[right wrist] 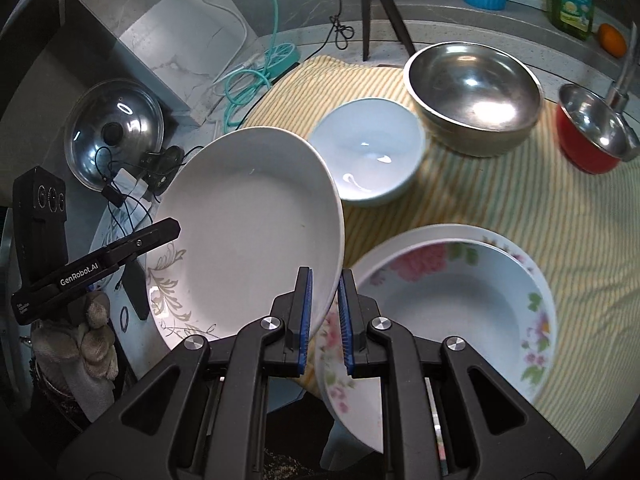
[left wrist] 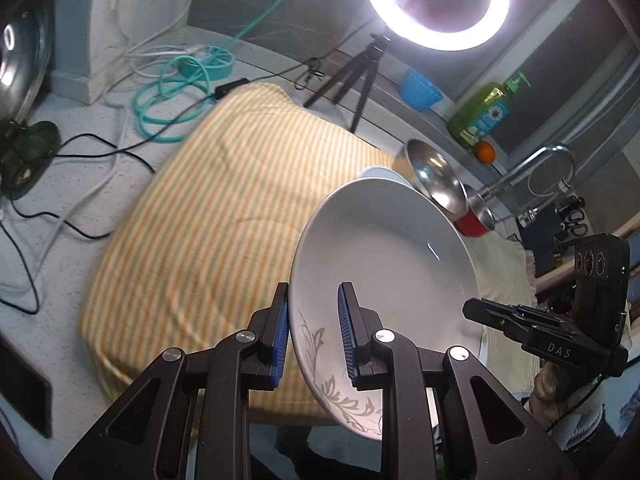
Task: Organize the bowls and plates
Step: 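Lift the branch-pattern plate and carry it toward the plate stack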
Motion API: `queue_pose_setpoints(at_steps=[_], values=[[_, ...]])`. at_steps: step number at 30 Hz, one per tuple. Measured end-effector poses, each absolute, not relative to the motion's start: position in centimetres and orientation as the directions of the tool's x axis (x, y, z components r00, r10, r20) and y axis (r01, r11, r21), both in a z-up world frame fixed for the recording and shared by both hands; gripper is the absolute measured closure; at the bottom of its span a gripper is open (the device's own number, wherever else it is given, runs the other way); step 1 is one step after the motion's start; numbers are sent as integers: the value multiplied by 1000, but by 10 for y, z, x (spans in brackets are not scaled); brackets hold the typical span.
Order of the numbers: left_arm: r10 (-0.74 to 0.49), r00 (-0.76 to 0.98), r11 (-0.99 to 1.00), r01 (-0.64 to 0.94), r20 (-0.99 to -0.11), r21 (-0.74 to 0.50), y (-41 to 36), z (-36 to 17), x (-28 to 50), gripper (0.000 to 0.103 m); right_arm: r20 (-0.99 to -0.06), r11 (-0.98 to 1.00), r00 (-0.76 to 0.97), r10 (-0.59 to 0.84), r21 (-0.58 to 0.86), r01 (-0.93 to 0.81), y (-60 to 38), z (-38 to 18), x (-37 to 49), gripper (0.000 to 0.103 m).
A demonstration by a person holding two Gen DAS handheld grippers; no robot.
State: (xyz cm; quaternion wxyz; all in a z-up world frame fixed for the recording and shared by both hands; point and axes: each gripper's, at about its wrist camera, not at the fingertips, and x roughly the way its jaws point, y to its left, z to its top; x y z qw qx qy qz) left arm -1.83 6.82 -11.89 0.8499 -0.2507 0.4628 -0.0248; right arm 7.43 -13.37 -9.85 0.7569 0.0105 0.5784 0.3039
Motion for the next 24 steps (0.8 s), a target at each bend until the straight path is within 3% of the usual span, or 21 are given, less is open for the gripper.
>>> queue_pose_setpoints(at_steps=[24], values=[[-365, 445, 908, -22, -818, -417, -45, -143, -1, 82, -917, 909, 164, 363, 310, -278, -261, -124, 63, 90]])
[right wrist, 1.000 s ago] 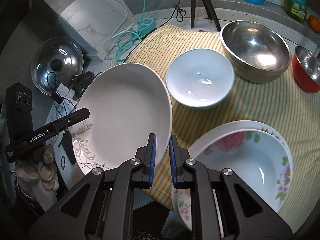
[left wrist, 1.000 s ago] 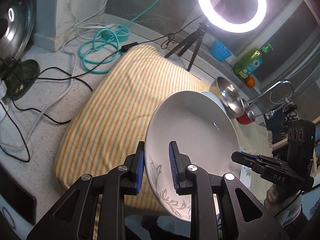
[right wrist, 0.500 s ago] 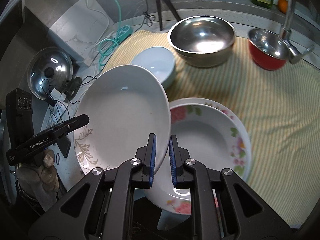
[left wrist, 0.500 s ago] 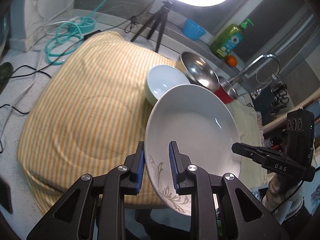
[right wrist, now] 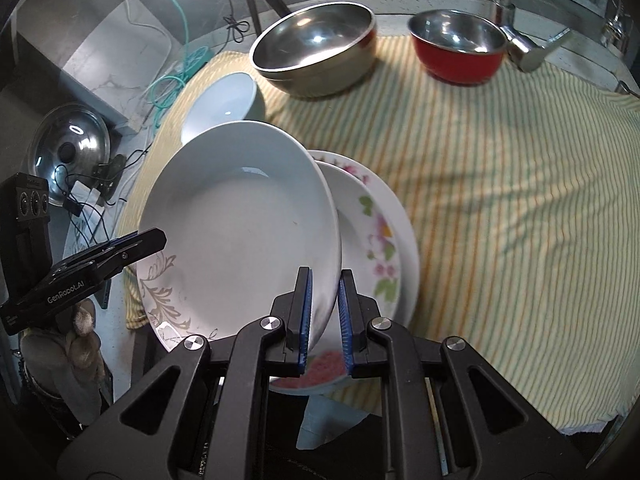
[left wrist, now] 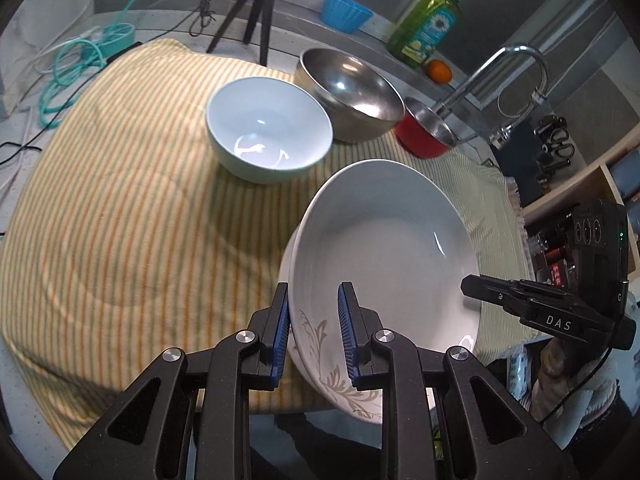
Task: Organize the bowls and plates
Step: 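Lift the branch-pattern plate and carry it toward the plate stack, then lower the branch-pattern plate onto the rose-rimmed plate stack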
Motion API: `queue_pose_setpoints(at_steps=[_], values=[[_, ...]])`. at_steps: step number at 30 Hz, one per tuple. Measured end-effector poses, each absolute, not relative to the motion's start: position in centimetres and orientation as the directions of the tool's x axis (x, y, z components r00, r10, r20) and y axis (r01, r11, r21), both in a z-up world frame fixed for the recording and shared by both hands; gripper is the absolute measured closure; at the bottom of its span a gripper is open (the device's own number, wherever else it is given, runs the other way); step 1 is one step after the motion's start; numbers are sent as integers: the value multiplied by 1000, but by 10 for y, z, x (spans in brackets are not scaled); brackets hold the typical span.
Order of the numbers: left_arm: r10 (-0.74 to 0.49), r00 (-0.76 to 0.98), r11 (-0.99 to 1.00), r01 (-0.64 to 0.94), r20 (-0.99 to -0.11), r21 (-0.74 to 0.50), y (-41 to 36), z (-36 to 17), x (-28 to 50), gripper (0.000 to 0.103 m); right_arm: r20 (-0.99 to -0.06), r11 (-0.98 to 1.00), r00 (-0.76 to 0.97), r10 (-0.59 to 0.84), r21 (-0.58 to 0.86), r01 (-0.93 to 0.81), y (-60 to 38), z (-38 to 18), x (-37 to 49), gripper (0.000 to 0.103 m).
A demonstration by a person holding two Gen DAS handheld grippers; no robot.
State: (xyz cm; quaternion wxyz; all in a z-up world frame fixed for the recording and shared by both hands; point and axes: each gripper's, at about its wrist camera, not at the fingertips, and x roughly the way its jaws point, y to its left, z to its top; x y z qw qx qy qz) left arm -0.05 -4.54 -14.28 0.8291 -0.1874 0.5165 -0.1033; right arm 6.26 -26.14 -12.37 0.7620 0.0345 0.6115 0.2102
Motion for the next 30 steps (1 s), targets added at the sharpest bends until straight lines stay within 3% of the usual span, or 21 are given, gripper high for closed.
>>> queue_pose_setpoints(at_steps=[30], values=[[-302, 377, 947, 15, -875, -320, -71, -161, 16, 82, -949, 926, 180, 258, 189, -328, -267, -139, 57, 90]])
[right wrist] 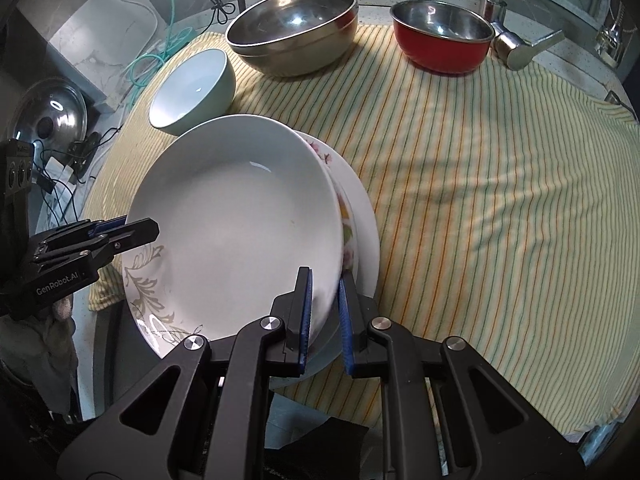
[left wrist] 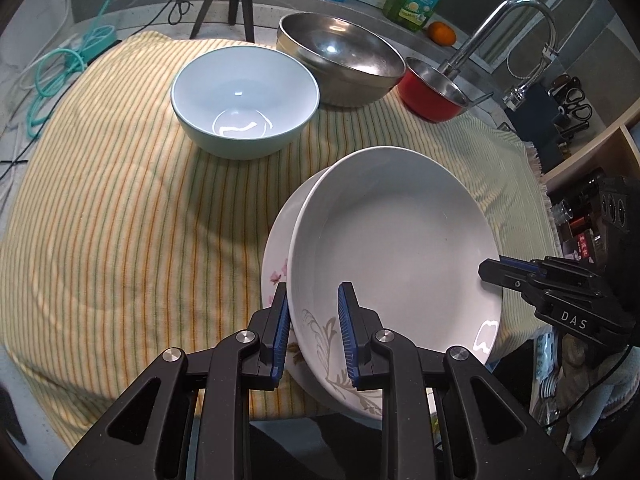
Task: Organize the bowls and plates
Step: 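Lower the branch-pattern plate onto the rose-rimmed plate stack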
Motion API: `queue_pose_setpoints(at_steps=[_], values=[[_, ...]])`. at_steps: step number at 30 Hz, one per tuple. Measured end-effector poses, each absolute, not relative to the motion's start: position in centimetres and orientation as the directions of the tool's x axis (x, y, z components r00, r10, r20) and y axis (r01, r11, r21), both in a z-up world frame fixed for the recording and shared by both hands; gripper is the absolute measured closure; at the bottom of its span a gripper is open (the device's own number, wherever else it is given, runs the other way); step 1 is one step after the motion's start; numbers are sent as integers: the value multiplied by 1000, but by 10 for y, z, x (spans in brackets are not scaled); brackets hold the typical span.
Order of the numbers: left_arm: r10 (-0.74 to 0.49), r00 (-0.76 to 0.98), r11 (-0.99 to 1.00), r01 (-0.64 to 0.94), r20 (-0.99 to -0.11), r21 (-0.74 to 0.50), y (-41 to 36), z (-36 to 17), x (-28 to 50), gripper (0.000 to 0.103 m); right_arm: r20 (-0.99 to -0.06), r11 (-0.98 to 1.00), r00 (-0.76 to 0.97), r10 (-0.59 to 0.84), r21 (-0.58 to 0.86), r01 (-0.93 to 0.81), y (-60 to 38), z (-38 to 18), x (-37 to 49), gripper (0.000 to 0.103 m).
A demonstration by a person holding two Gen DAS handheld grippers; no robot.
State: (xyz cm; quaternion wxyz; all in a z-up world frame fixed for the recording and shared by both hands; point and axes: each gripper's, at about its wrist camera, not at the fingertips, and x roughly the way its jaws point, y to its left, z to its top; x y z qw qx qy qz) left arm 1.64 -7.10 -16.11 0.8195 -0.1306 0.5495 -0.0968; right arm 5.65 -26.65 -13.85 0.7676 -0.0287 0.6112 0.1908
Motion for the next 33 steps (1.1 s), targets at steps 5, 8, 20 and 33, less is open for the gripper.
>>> queue_pose_setpoints(at_steps=[5, 8, 20, 33], values=[[-290, 371, 953, 27, -882, -302, -73, -162, 16, 82, -951, 925, 190, 243, 169, -340, -265, -138, 56, 90], [-287, 366, 955, 34, -885, -296, -75, -162, 18, 82, -951, 926, 191, 241, 166, -340, -265, -138, 55, 90], [-271, 362, 961, 47, -892, -273, -79, -162, 19, 82, -954, 927, 204, 218, 137, -349, -268, -138, 54, 86], [-261, 411, 964, 59, -873, -261, -75, -144, 13, 78, -923, 926, 289, 254, 146, -348, -268, -113, 54, 52]])
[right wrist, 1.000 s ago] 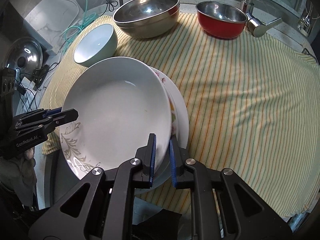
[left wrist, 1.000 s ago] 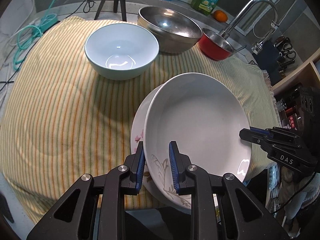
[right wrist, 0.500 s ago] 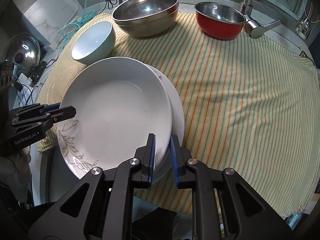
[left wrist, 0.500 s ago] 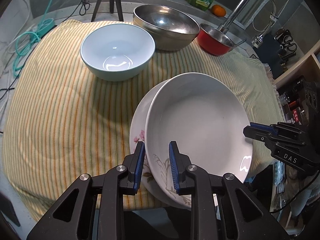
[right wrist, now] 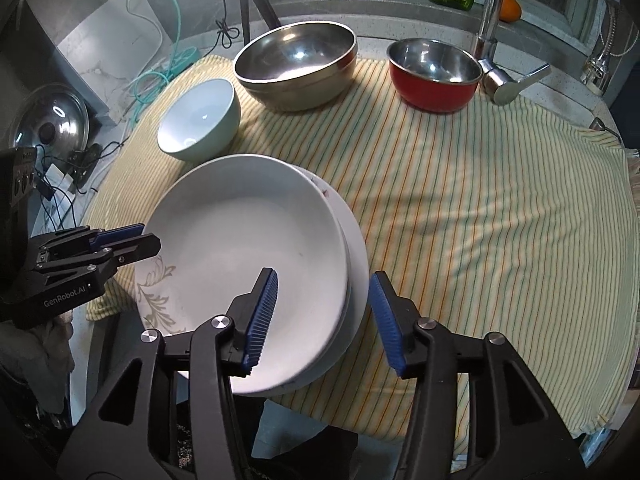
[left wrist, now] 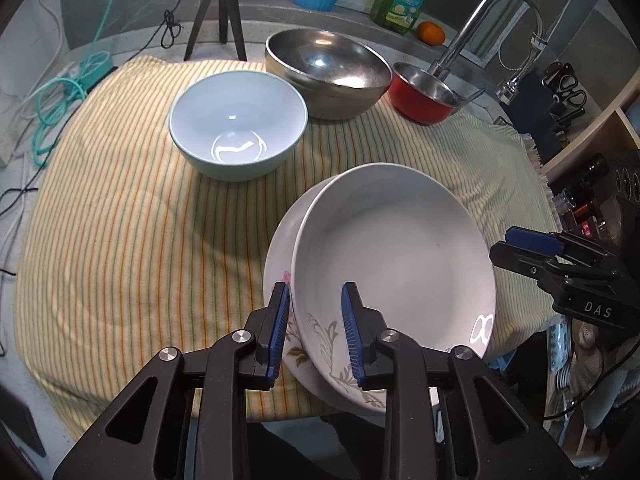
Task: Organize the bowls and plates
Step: 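Lower the branch-pattern plate onto the rose-rimmed plate stack, then open the left tool and move it to the large steel bowl, then close the left tool on the rim of the large steel bowl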
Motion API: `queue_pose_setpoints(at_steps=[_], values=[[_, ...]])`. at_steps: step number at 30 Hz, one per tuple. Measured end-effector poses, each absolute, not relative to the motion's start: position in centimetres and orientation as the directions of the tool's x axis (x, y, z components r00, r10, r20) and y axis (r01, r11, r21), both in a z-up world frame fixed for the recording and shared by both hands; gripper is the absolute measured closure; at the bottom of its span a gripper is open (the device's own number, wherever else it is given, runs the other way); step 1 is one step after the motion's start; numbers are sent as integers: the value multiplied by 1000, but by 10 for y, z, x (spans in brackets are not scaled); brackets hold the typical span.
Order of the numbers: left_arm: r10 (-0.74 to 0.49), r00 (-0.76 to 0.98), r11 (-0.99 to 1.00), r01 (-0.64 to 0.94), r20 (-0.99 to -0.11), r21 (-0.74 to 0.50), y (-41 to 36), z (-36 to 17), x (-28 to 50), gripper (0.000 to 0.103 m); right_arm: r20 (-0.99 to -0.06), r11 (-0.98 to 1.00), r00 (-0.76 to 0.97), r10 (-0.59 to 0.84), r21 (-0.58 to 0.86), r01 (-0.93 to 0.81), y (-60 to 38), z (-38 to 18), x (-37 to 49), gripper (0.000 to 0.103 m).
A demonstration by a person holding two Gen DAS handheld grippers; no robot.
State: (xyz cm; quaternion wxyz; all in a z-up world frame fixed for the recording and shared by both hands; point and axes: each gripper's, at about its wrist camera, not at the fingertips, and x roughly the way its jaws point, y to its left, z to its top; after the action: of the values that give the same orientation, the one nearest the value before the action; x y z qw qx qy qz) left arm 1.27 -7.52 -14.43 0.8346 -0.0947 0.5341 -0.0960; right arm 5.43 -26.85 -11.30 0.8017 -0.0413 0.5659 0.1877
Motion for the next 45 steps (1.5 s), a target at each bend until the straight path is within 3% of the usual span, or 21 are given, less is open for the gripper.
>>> queue_pose_setpoints(at_steps=[6, 24, 36, 45], values=[[-255, 446, 964, 53, -858, -259, -72, -132, 11, 78, -904, 926, 320, 285, 172, -337, -272, -103, 55, 48], [-264, 533, 948, -8, -804, -317, -29, -107, 24, 78, -860, 924, 371, 350, 252, -287, -284, -81, 74, 48], [-328, 539, 928, 30, -776, -371, 5, -93, 102, 78, -815, 887, 353, 460, 404, -223, -274, -70, 135, 48], [-355, 473, 929, 80, -806, -363, -4, -109, 174, 78, -806, 867, 326, 493, 484, -115, -259, -99, 192, 48]])
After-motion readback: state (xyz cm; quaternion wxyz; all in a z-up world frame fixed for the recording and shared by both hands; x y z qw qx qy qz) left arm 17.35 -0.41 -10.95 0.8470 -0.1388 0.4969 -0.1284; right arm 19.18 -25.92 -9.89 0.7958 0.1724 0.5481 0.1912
